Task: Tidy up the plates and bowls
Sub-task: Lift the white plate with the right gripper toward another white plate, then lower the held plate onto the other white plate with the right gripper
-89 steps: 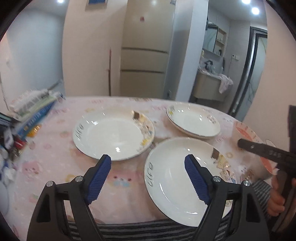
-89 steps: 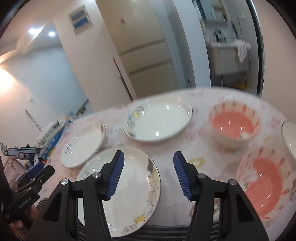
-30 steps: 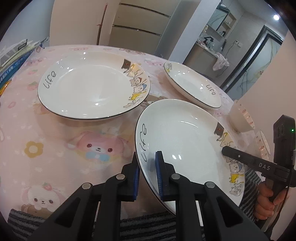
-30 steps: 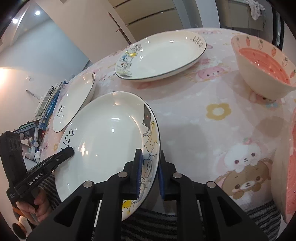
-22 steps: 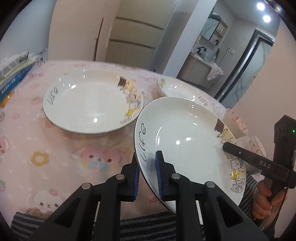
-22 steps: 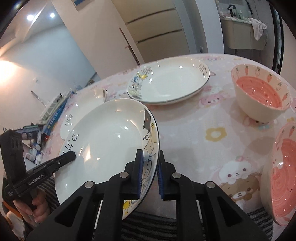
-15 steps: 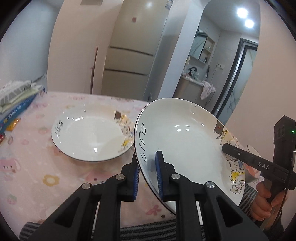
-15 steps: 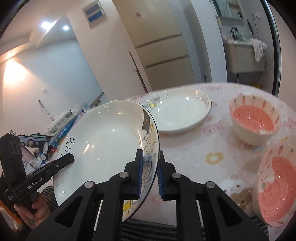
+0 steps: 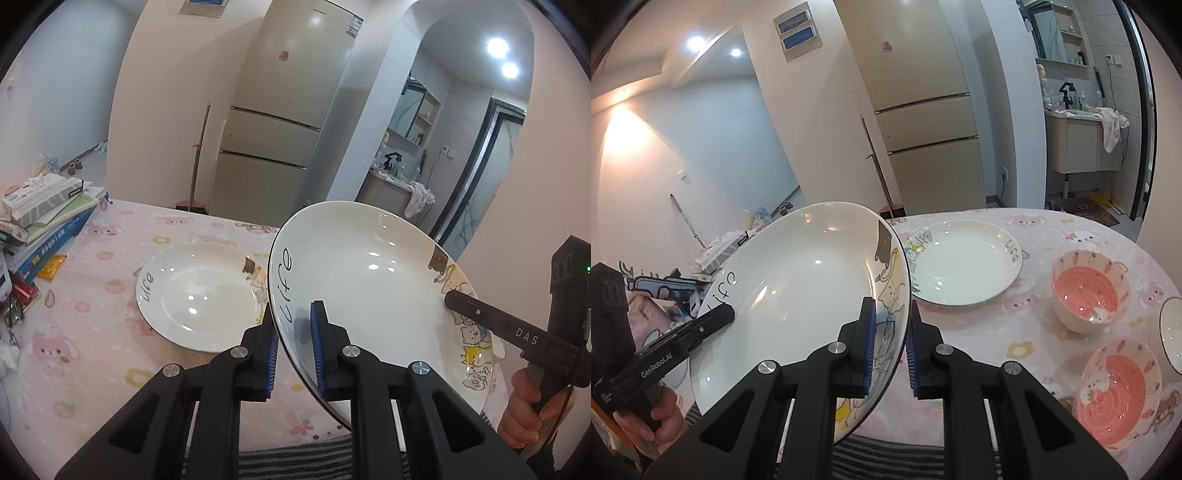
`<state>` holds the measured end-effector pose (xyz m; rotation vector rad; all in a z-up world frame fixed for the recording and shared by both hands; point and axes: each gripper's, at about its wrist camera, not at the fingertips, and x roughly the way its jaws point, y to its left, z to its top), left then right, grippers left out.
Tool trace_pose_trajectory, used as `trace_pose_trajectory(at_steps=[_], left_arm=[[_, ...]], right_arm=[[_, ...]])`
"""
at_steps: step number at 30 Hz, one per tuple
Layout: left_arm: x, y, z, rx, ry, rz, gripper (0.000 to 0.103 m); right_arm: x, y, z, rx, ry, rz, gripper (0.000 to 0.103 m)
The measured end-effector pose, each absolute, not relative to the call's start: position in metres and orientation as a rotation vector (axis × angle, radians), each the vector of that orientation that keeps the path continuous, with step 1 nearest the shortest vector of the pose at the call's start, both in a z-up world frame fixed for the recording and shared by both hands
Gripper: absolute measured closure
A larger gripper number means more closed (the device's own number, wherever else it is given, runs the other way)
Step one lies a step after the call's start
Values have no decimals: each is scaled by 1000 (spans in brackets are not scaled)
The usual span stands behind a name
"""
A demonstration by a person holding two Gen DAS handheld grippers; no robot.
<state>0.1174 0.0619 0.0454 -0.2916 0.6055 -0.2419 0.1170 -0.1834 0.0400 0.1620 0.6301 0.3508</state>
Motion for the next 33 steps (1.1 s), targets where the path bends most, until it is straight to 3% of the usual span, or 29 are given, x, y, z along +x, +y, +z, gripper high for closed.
trace_pose_trajectory(at_steps=[9,15,33], left_arm=[[148,106,85,-310,531,-138,86],[175,146,76,-396,545,-145,86],[231,149,-34,-292,739,36,83]], right_arm=[[163,-131,83,184,602,395,89],[197,-102,100,247,578,462,89],[252,-59,-12,131,805,380,88]])
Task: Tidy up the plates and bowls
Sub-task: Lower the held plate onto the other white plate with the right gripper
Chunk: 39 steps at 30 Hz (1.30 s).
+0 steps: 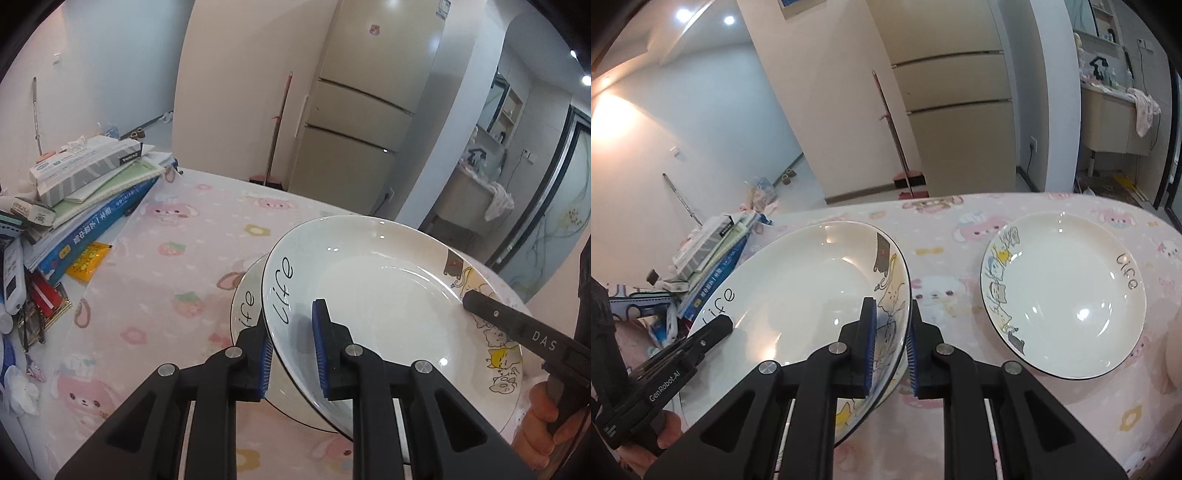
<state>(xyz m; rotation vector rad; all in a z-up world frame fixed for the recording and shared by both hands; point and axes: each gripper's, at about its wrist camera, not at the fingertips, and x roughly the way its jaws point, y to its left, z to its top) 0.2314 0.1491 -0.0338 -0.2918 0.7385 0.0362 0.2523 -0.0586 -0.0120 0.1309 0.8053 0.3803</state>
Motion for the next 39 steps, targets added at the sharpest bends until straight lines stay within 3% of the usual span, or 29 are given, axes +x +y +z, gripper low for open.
trace_pose_trajectory(at_steps=[13,39], left_arm=[[249,153,-69,-329,851,13,83],[252,146,-77,-263,914,34,81]], right_arm=[[263,-54,-36,83,898,345,88],[274,-59,-50,116,987,342,89]])
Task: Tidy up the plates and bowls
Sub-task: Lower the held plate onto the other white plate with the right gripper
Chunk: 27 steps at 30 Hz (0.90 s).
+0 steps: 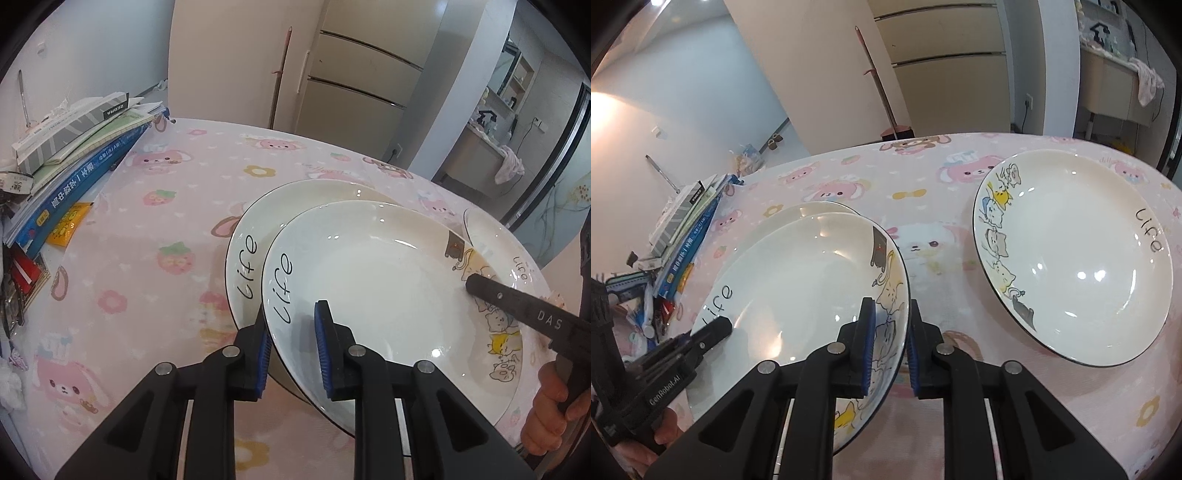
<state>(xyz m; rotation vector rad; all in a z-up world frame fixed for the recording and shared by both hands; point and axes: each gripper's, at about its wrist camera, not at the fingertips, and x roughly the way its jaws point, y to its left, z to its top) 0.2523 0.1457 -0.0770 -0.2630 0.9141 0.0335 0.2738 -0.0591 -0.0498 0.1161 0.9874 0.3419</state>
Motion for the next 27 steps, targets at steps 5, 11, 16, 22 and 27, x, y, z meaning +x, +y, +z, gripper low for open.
trace_pose_trajectory(at_steps=[5,11,16,22,27], left_arm=[[252,148,-75,-267,927,36,80],[241,134,-60,-152,884,81,67],[237,133,-55,-135,877,101,67],[236,151,-53,-175,868,171,67],[238,180,-62,-311,901,187,67]], right_arm=[[272,-56,-49,90,979,329,90],[270,-56,-45,87,972,335,92],[270,-55,-45,64,972,314,92],[271,-55,-45,59,964,317,92],[271,-53,-46,42,958,317,92]])
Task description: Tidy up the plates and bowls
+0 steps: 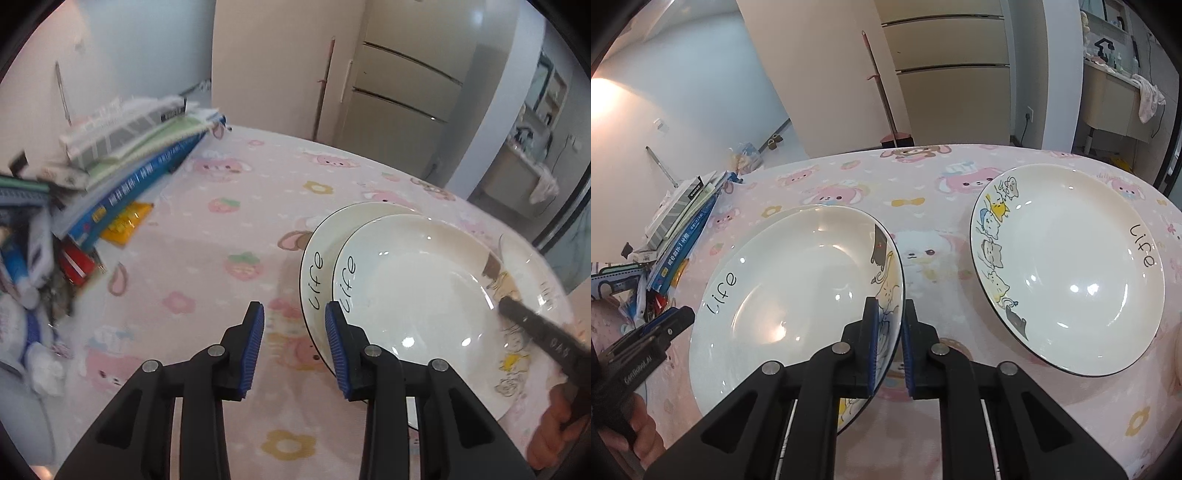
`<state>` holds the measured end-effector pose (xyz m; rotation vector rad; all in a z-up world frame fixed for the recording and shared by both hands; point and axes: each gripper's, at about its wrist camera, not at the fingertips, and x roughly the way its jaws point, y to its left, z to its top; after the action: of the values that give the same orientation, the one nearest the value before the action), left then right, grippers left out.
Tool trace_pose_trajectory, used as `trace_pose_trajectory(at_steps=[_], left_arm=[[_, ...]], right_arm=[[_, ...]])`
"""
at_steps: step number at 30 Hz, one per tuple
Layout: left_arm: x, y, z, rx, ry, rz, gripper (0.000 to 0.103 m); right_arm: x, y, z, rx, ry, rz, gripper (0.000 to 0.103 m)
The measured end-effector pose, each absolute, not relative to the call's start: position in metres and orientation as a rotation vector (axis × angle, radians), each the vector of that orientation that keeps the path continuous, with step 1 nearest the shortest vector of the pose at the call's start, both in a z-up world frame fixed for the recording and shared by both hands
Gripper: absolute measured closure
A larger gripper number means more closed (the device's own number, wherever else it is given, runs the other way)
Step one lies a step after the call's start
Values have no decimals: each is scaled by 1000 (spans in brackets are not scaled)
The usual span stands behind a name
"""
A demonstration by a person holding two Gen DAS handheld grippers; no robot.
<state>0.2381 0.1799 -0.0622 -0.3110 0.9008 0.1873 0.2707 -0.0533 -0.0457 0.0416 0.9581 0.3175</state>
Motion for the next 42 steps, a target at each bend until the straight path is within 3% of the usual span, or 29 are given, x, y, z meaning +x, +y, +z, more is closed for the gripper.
trace_pose_trajectory(at_steps=[7,9,15,22,36,42], left_arm=[[239,205,-70,-571,855,1,67],[244,205,-76,-594,870,-27,57],[251,200,-90,-609,926,-16,57],[253,192,-93,-568,948,-18,71],[260,197,-105,-646,962,-91,76],[255,167,-88,-504,929,-110,72]], right_arm=[[272,-53,-46,39,960,326,92],[273,-53,-48,51,965,340,92],[278,-54,-57,124,1011,393,91],[272,-44,-56,43,988,371,89],[296,-67,-83,360,1143,515,82],[288,-73,-67,301,1105,476,83]])
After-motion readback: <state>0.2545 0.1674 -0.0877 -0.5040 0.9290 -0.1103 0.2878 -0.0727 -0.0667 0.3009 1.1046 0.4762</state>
